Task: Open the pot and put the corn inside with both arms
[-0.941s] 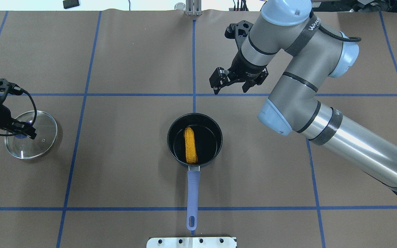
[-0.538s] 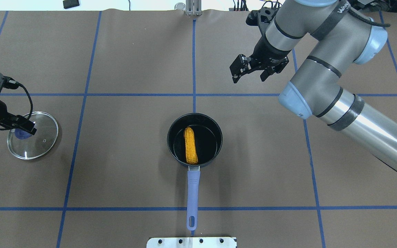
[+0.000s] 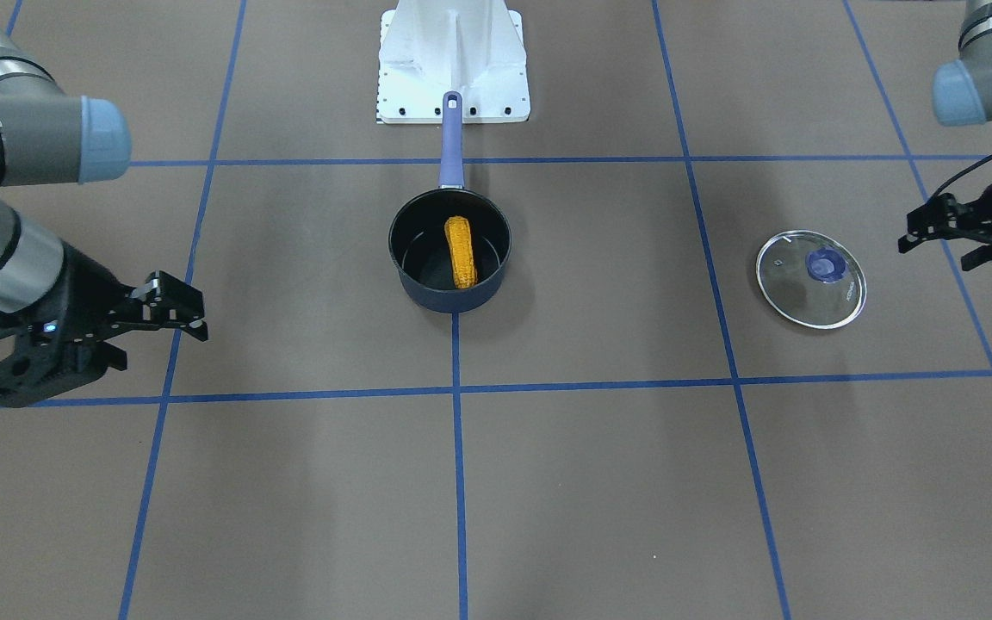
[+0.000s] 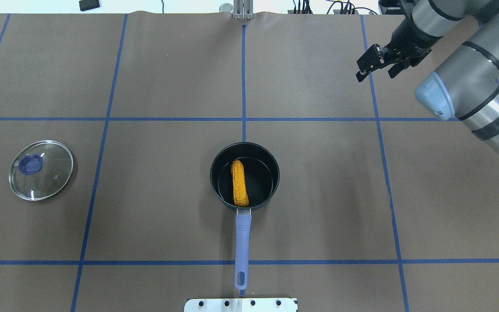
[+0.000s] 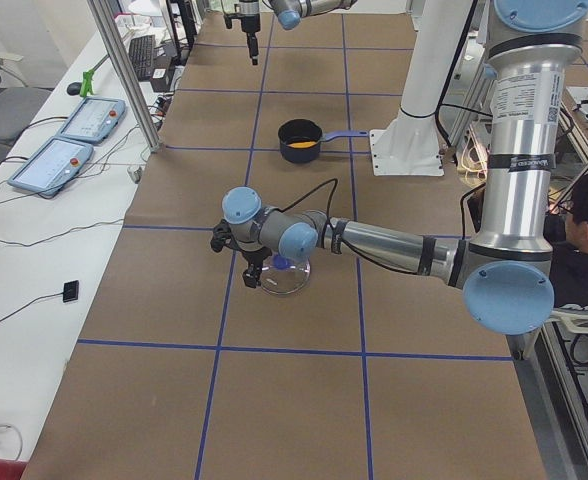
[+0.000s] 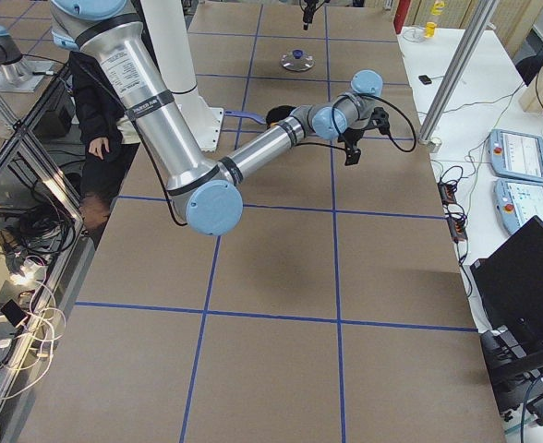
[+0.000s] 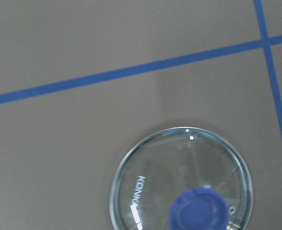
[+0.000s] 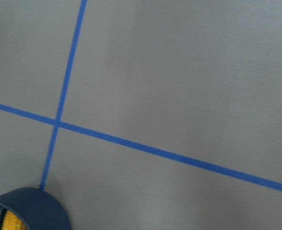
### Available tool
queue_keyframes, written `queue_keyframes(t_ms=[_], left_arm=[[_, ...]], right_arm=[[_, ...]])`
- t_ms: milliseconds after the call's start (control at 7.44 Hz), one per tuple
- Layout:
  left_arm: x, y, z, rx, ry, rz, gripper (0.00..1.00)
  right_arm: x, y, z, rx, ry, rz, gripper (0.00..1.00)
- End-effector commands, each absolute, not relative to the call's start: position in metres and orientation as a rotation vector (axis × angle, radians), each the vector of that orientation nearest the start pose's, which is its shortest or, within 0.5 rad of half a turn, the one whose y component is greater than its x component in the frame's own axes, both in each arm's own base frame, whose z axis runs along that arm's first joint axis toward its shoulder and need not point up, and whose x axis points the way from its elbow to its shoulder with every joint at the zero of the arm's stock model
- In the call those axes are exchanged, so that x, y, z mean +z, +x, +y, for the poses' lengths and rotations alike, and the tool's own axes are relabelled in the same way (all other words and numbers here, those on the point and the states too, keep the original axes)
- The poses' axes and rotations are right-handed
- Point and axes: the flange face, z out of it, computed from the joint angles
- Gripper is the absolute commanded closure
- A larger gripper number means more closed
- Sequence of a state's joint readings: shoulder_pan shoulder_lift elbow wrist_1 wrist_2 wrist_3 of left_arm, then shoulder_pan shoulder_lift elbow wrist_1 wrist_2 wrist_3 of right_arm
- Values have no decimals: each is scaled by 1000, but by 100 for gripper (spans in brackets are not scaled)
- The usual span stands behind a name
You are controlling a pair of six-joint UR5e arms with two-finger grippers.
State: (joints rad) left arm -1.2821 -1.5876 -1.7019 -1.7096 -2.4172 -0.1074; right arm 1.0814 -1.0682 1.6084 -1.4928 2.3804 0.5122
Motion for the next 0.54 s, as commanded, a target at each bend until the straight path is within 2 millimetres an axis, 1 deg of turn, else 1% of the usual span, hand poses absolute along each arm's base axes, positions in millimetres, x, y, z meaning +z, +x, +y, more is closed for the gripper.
queue_keyframes(t_ms=[0,134,269,403], left_arm=[[589,6,-507,349,155,841,2],[610,-26,-505,356,172,831,2],[628,-47,-501,379,184,798,2],[644,-64,-497,392,183,756,2]], right_arm=[[387,-198,-619,-238,159,-927,0],[412,-175,-618,-258,166,-909,0],[439,-150,-613,-251,164,-893,0],[463,-132,-607,-243,154,-879,0]])
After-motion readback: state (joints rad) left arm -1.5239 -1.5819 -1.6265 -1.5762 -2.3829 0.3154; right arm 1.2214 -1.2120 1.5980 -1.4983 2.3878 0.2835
